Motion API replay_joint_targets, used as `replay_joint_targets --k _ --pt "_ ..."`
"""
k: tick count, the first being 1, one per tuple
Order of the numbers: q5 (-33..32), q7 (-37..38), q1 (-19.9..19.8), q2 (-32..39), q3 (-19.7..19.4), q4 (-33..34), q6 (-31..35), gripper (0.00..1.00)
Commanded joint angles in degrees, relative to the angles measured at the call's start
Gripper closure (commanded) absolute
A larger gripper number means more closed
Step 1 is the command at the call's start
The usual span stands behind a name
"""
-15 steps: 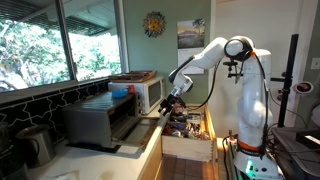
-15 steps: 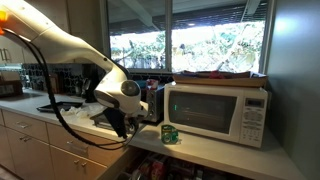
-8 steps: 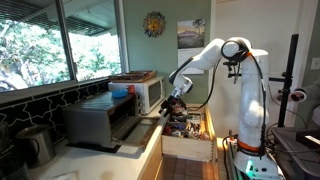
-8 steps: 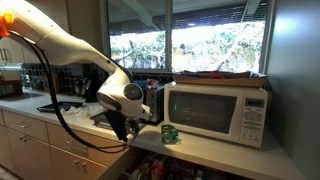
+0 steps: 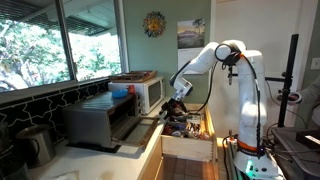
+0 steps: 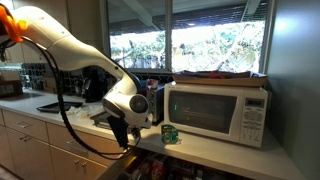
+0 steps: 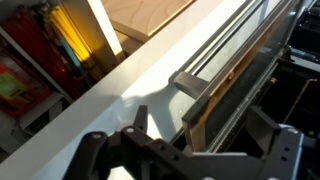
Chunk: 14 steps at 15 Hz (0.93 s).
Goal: Close the toaster oven.
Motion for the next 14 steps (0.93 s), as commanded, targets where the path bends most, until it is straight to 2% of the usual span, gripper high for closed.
replay_joint_targets --k 1,7,10,14 --pt "6.7 -5.0 -3.1 4.4 1.0 3.7 -6.9 0.00" --pt "7.3 -3.9 -4.8 9.5 1.1 7.2 -15.8 0.00" --pt "9.1 -5.5 -5.5 10.8 1.3 8.4 -19.3 0.00" --pt "11.4 -4.0 -6.4 11.5 1.3 9.9 -24.9 0.00"
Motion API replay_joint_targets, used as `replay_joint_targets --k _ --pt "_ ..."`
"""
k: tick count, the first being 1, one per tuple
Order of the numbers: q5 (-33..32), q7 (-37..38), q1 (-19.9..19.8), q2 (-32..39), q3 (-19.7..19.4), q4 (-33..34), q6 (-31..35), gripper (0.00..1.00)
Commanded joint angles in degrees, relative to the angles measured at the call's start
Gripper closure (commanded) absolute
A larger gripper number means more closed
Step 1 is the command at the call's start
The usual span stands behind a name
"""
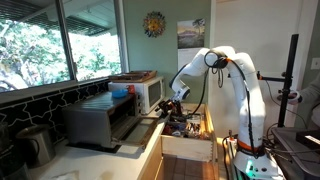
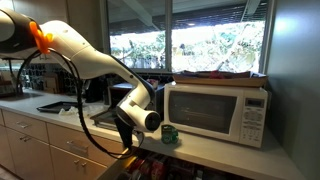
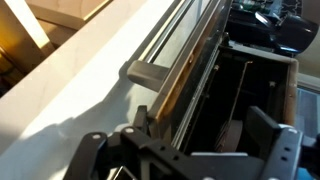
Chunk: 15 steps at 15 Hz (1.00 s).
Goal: Close the toaster oven.
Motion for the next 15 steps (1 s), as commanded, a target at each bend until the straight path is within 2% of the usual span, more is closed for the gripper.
replay_joint_targets --k 1,6,9,15 --pt "3.2 0.0 -2.1 1.5 0.6 1.7 -6.3 0.00" --pt "7.5 -0.9 -3.8 0.6 0.2 2.5 -15.2 0.00" --pt "12.2 -3.1 -4.0 0.7 0.3 3.2 -19.4 0.00" --pt "20.7 -5.9 -2.4 2.2 1.0 5.5 -20.9 0.00"
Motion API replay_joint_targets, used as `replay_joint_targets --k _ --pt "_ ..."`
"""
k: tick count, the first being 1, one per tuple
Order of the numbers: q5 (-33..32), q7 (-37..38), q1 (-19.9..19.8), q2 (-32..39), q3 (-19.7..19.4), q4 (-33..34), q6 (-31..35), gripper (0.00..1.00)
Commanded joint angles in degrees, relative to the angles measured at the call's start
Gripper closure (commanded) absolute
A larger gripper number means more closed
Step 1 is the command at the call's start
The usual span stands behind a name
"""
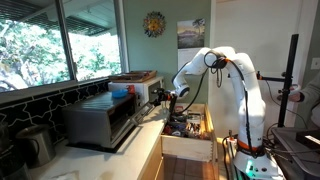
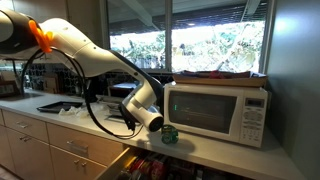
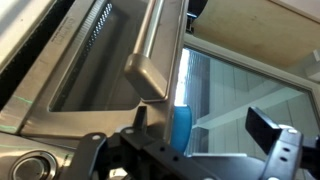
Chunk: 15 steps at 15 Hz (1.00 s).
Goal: Close the toaster oven.
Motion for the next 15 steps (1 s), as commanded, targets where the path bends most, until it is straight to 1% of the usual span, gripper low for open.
replay_joint_targets --k 1,3,6,9,10,11,12,15 --pt "4.3 -2.5 0.7 1.8 0.4 2.1 -0.9 0.00" --pt "5.1 -2.8 1.1 2.0 0.6 3.0 -1.2 0.00" --pt "2.8 -1.7 1.2 0.2 0.4 2.5 -1.8 0.00" --pt "2.0 -1.7 0.9 -1.7 -0.1 1.7 -3.5 0.00" --pt "-0.5 0.8 1.3 -3.2 -0.5 1.0 -3.2 0.00" --pt "-4.7 2.6 2.0 -5.9 -1.4 -0.3 -0.1 0.00" --pt "-9.0 4.0 2.1 -8.2 -2.1 -1.3 0.7 0.00" --pt "-21.4 7.5 1.3 -17.3 -3.8 -5.7 2.5 0.00"
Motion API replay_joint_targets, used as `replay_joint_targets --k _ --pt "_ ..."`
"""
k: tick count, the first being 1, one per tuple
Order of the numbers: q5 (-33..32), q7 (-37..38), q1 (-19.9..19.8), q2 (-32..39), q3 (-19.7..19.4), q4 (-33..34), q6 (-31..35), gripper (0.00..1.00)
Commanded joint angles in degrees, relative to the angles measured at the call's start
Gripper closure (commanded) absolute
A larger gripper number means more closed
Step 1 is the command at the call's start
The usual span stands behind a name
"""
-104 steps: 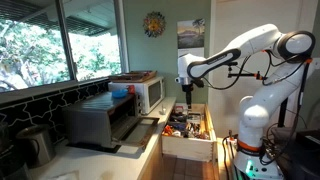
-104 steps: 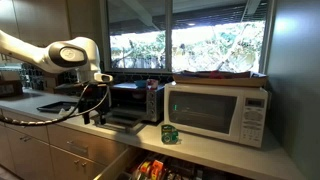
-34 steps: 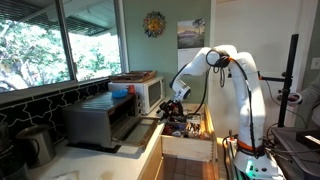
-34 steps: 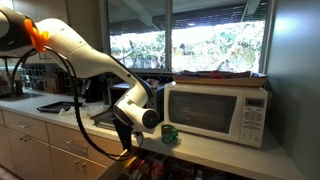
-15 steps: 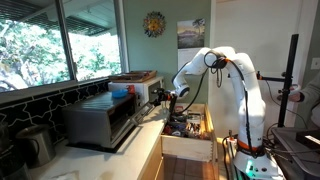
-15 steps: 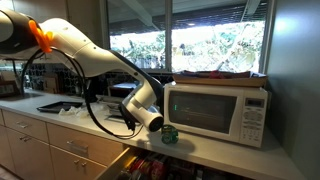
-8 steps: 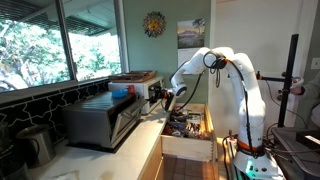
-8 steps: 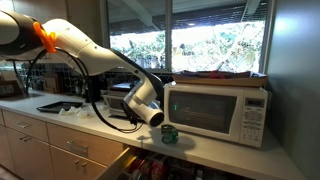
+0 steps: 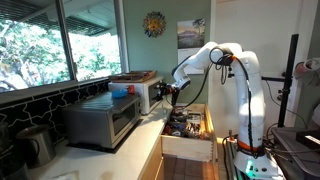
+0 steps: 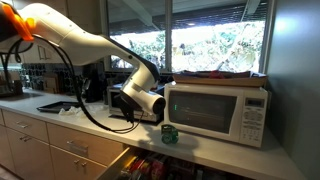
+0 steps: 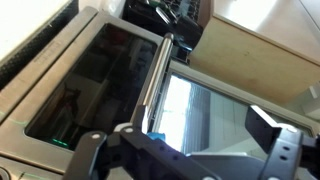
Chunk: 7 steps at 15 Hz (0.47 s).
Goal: Close the toaster oven.
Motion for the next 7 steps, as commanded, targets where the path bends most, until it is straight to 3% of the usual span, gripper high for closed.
replay_joint_targets --k 1,5,6,7 --pt "-14.4 5.5 0.0 -13.8 -2.1 -7.2 4.2 0.00" --pt "-28.9 7.3 -0.5 -21.7 -1.1 -6.8 -3.3 0.00" --pt "-24.0 6.6 -0.6 -17.6 -1.7 -4.9 -1.6 0.00" --pt "-26.1 6.9 -0.4 -19.6 -1.6 -5.1 -2.8 0.00"
